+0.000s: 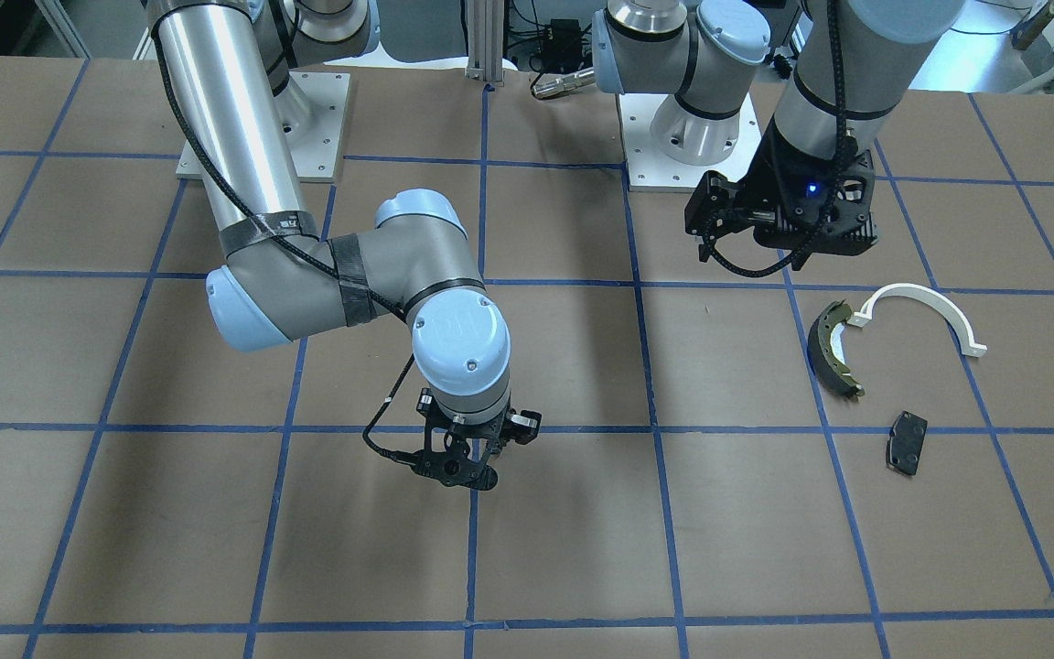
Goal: Place bearing gear from tray to pile
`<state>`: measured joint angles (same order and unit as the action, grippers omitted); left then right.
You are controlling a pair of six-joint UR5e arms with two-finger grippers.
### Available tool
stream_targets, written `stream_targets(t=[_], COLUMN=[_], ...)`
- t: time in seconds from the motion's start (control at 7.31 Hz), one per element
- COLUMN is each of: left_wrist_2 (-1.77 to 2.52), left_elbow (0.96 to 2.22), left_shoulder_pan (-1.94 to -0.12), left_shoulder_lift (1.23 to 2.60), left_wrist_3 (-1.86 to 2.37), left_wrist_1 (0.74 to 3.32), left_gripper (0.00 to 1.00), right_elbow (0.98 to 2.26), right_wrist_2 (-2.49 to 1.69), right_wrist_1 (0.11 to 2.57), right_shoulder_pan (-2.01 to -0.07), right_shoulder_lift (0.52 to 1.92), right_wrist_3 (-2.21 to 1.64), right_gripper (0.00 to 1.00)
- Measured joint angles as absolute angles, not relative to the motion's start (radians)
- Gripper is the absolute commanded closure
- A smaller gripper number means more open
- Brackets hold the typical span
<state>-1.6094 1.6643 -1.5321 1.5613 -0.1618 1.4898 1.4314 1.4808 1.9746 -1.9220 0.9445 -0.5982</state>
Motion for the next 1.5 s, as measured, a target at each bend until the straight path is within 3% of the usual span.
stream_targets(t=[0.68, 1.23, 1.5], left_wrist_2=[-1.605, -1.604, -1.603], left_elbow=[1.660, 1.650, 1.642], left_shoulder_pan=[-1.651, -1.822, -1.867], left_shoulder_lift=[1.693, 1.921, 2.027], left_wrist_3=[-0.063, 0.004, 0.006], left_wrist_1=[1.263, 1.034, 0.932], left_gripper=[0.00, 0.00, 0.00], right_elbow=[1.433, 1.439, 1.479], right_wrist_2=[1.480, 1.558, 1.632], right_wrist_1=[1.853, 1.588, 1.574], right_shoulder_pan=[-1.753, -1.447, -1.237], right_shoulder_lift=[1.104, 1.280, 1.322], right_wrist_3=[-0.366, 0.128, 0.427], right_gripper=[0.00, 0.05, 0.05])
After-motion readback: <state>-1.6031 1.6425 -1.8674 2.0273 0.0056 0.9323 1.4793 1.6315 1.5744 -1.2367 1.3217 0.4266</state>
